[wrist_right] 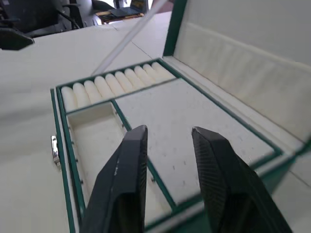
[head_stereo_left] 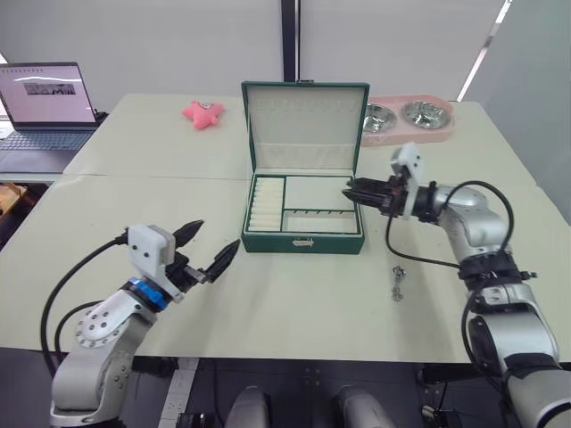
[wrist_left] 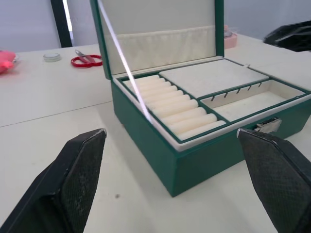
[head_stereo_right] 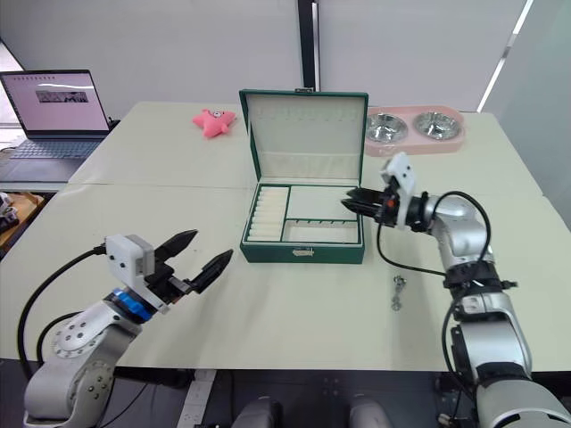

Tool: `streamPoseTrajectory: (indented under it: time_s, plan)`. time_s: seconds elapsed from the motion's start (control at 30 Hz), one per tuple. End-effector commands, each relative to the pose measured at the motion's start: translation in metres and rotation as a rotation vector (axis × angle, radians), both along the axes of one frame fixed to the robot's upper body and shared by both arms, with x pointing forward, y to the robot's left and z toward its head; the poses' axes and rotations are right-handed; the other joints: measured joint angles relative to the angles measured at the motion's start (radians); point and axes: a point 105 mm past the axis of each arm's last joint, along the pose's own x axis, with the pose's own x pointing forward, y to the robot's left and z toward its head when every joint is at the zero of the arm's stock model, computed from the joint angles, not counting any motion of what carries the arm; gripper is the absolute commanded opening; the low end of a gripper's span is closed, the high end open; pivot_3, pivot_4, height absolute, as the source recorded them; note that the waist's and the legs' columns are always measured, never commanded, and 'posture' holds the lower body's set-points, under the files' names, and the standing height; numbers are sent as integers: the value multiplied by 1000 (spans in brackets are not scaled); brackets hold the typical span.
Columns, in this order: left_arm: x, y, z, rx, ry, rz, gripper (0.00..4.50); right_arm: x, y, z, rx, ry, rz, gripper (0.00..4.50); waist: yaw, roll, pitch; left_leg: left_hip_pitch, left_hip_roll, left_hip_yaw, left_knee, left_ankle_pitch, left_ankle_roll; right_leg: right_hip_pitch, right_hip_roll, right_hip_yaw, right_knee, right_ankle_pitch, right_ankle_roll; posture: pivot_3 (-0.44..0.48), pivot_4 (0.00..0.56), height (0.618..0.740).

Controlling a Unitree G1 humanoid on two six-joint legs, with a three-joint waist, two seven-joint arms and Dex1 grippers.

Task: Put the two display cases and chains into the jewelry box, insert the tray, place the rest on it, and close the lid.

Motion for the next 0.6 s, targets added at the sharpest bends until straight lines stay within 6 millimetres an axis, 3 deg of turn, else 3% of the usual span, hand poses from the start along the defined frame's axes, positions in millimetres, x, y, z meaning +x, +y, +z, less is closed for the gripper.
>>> streamPoseTrajectory:
  time_s: [0.03, 0.23, 0.47, 0.6]
  plan:
    - [-3, 19, 5, 29, -1, 16, 4500, -8, -30, 8, 8, -25, -66, 2618, -1, 0, 0, 0, 0, 0, 0, 0, 0, 0, 0, 0, 0, 0, 0, 0, 150, 740]
    - [-3, 72, 7, 116, 34, 116, 4500, -33, -95, -15, -29, 32, -263, 4477, -6, 0, 0, 0, 0, 0, 0, 0, 0, 0, 1, 0, 0, 0, 0, 0, 150, 740]
    - [-6, 119, 0, 140, 68, 227, 4500, -55, -139, -44, -79, 62, -462, 4477, -7, 0, 0, 1, 0, 1, -1, 0, 0, 0, 1, 1, 0, 0, 0, 0, 150, 740]
    - [-7, 134, -3, 137, 74, 265, 4500, -60, -154, -53, -57, 68, -544, 4477, -7, 0, 0, 1, 0, 1, -1, 0, 0, 0, 1, 1, 0, 0, 0, 0, 150, 740]
